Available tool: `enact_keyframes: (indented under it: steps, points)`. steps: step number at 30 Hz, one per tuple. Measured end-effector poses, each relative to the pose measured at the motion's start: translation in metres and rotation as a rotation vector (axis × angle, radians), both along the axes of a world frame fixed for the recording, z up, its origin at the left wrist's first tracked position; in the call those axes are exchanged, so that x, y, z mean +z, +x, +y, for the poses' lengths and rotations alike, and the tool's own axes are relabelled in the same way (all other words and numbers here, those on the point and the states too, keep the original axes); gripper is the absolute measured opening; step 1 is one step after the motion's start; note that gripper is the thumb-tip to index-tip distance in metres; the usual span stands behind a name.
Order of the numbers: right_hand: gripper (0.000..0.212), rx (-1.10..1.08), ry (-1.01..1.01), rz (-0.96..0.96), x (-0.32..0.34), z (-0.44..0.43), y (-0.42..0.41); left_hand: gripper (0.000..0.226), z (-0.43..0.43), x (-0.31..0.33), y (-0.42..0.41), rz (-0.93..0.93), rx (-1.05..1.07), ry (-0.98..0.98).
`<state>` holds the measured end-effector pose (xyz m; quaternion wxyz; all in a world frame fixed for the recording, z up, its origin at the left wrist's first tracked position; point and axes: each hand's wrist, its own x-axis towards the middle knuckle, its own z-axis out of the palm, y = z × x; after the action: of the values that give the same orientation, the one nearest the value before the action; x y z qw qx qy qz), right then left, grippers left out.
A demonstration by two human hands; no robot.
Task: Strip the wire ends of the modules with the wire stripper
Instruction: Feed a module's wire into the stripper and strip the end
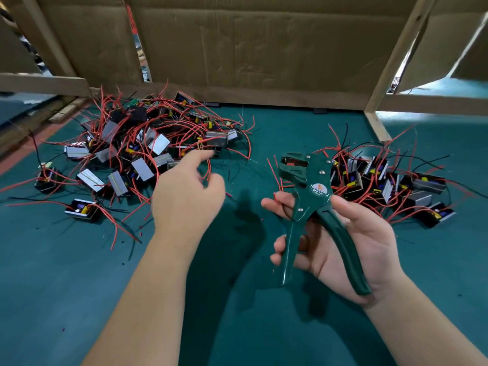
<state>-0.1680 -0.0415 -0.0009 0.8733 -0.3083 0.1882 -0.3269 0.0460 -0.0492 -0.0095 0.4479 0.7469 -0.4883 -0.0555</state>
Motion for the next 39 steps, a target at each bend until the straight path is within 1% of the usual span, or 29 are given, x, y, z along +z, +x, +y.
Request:
enact_keyframes:
  steps: [1, 2, 4, 6, 8, 9, 12, 14, 15, 17, 18, 21, 22, 24, 27, 29, 31, 35, 37, 39]
  points:
    - [0.08, 0.006, -0.009, -0.013, 0.001, 0.0, -0.001, 0.041, 0.001, 0.002, -0.004, 0.042, -0.155, -0.061]
    - [0.08, 0.012, -0.015, -0.033, 0.002, 0.0, -0.002, 0.042, 0.002, 0.005, -0.009, 0.078, -0.331, -0.079]
    - [0.076, 0.049, 0.003, -0.126, 0.003, -0.002, -0.005, 0.042, 0.005, 0.007, -0.016, 0.149, -0.631, -0.035]
    - [0.067, 0.113, 0.039, -0.27, 0.005, -0.003, -0.007, 0.039, 0.007, 0.006, -0.02, 0.283, -0.797, -0.024]
    - [0.067, 0.109, 0.063, -0.299, 0.006, -0.002, -0.007, 0.034, 0.008, 0.007, -0.025, 0.44, -0.865, -0.078]
    - [0.067, 0.096, 0.065, -0.289, 0.006, -0.002, -0.007, 0.031, 0.008, 0.006, -0.028, 0.464, -0.86, -0.105]
    - [0.062, 0.096, 0.061, -0.311, 0.002, -0.003, -0.007, 0.019, 0.007, 0.003, -0.039, 0.408, -0.76, -0.194]
    - [0.061, 0.131, 0.076, -0.352, 0.002, -0.003, -0.005, 0.011, 0.006, 0.0, -0.045, 0.444, -0.73, -0.255]
    - [0.059, 0.152, 0.07, -0.355, 0.003, -0.002, -0.004, 0.009, 0.006, -0.001, -0.046, 0.488, -0.724, -0.261]
    - [0.058, 0.17, 0.053, -0.325, 0.007, -0.001, -0.002, 0.009, 0.005, 0.0, -0.047, 0.642, -0.716, -0.26]
    - [0.062, 0.165, 0.047, -0.306, 0.008, -0.001, -0.002, 0.008, 0.005, 0.001, -0.046, 0.733, -0.71, -0.276]
    - [0.085, 0.088, 0.027, -0.218, 0.006, -0.003, -0.003, 0.012, 0.003, 0.005, -0.039, 0.959, -0.644, -0.293]
    - [0.089, 0.048, 0.015, -0.176, 0.004, -0.003, -0.003, 0.014, 0.001, 0.005, -0.037, 1.009, -0.622, -0.289]
    - [0.089, -0.013, 0.004, -0.103, 0.003, -0.003, -0.005, 0.017, 0.0, 0.006, -0.033, 1.082, -0.591, -0.273]
    - [0.089, 0.0, 0.023, -0.112, 0.005, -0.002, -0.004, 0.016, -0.002, 0.01, -0.031, 1.159, -0.546, -0.283]
    - [0.084, 0.035, 0.013, -0.126, 0.006, -0.001, -0.003, 0.016, -0.003, 0.012, -0.03, 1.183, -0.506, -0.297]
    - [0.081, 0.058, -0.004, -0.089, 0.005, -0.001, -0.003, 0.016, -0.003, 0.014, -0.03, 1.179, -0.478, -0.292]
    - [0.077, 0.102, 0.009, -0.012, 0.002, 0.0, -0.002, 0.023, -0.003, 0.015, -0.031, 1.177, -0.489, -0.244]
    - [0.074, 0.121, 0.015, 0.014, 0.0, 0.001, 0.0, 0.023, -0.003, 0.014, -0.031, 1.15, -0.506, -0.214]
    - [0.07, 0.131, 0.007, 0.035, 0.0, 0.001, 0.001, 0.02, -0.001, 0.012, -0.032, 1.073, -0.519, -0.183]
